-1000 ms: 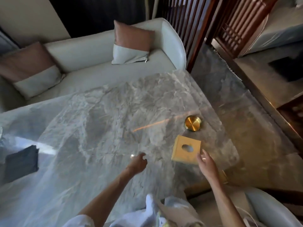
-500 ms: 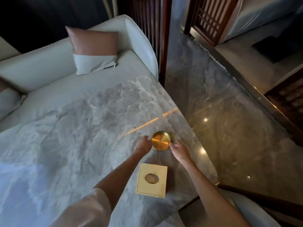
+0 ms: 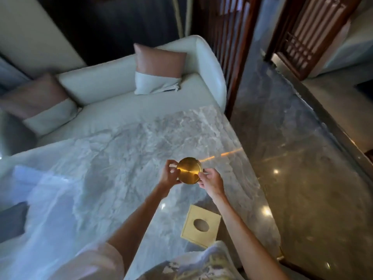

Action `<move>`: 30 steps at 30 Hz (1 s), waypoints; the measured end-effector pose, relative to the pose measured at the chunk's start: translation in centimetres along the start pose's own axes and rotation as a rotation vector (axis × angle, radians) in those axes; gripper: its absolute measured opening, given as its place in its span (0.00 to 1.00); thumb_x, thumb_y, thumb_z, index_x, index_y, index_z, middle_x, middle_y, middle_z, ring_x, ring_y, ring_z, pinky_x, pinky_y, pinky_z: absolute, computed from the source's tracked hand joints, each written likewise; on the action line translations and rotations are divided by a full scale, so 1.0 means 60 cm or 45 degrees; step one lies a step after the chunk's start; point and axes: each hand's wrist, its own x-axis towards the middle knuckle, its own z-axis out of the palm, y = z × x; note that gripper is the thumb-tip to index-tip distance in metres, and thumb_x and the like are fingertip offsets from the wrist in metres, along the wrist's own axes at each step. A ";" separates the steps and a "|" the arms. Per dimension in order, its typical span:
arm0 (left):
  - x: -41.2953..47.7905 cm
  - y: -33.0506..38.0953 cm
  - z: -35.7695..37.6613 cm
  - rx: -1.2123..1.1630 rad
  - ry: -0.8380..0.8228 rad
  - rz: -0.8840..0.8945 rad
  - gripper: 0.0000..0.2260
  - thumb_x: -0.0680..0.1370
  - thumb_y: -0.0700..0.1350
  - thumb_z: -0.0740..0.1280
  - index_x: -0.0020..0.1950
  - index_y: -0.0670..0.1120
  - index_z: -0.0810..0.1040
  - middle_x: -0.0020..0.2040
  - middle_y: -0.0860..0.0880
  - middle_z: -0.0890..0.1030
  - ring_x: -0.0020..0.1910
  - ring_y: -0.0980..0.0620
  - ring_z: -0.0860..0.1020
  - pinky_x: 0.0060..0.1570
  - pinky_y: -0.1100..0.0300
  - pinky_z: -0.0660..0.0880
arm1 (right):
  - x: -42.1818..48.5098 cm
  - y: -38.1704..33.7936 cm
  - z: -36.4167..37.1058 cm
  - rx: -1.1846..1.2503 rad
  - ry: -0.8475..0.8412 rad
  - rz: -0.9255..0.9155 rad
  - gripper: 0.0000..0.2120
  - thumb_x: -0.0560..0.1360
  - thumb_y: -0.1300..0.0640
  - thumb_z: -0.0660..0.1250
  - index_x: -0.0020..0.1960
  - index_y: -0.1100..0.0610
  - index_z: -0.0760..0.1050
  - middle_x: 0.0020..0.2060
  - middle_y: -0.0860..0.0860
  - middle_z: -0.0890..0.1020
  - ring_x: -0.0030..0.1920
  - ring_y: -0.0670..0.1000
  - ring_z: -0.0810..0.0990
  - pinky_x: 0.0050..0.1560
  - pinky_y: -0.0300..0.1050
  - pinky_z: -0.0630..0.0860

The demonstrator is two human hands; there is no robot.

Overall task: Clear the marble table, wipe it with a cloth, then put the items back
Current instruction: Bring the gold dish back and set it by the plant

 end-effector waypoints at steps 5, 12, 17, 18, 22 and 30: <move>-0.114 -0.057 -0.154 -0.155 0.315 -0.066 0.06 0.73 0.40 0.64 0.48 0.48 0.71 0.43 0.47 0.74 0.39 0.47 0.77 0.39 0.50 0.79 | -0.065 0.007 0.150 -0.124 -0.238 0.029 0.04 0.74 0.60 0.69 0.48 0.56 0.75 0.41 0.56 0.81 0.38 0.55 0.82 0.38 0.48 0.81; -0.266 -0.238 -0.323 -0.232 0.869 -0.252 0.13 0.63 0.43 0.60 0.46 0.46 0.68 0.46 0.38 0.72 0.38 0.44 0.76 0.36 0.42 0.79 | -0.182 0.096 0.368 -0.576 -0.572 -0.104 0.02 0.71 0.60 0.70 0.44 0.56 0.79 0.40 0.53 0.84 0.35 0.48 0.82 0.33 0.34 0.79; -0.316 -0.382 -0.434 -0.117 0.945 -0.299 0.12 0.60 0.40 0.60 0.42 0.49 0.67 0.48 0.38 0.71 0.42 0.39 0.75 0.33 0.38 0.80 | -0.254 0.159 0.483 -0.723 -0.645 -0.118 0.09 0.67 0.59 0.71 0.33 0.46 0.76 0.36 0.48 0.84 0.38 0.51 0.85 0.42 0.53 0.84; -0.324 -0.384 -0.450 -0.114 0.939 -0.293 0.12 0.61 0.39 0.60 0.43 0.47 0.67 0.47 0.38 0.71 0.42 0.38 0.75 0.33 0.38 0.79 | -0.259 0.175 0.501 -0.730 -0.629 -0.136 0.10 0.66 0.58 0.71 0.32 0.45 0.76 0.36 0.48 0.85 0.39 0.52 0.86 0.43 0.55 0.84; -0.350 -0.382 -0.504 -0.178 0.858 -0.227 0.11 0.63 0.41 0.61 0.45 0.46 0.68 0.45 0.43 0.72 0.42 0.44 0.75 0.35 0.40 0.81 | -0.294 0.211 0.550 -0.779 -0.519 -0.095 0.10 0.68 0.57 0.71 0.34 0.45 0.73 0.37 0.46 0.83 0.42 0.53 0.85 0.47 0.56 0.83; -0.378 -0.478 -0.580 -0.312 0.661 -0.236 0.17 0.59 0.45 0.67 0.47 0.50 0.71 0.47 0.41 0.76 0.42 0.44 0.78 0.40 0.39 0.80 | -0.293 0.340 0.597 -0.744 -0.467 0.022 0.06 0.64 0.47 0.72 0.40 0.46 0.78 0.39 0.47 0.85 0.43 0.50 0.85 0.45 0.57 0.83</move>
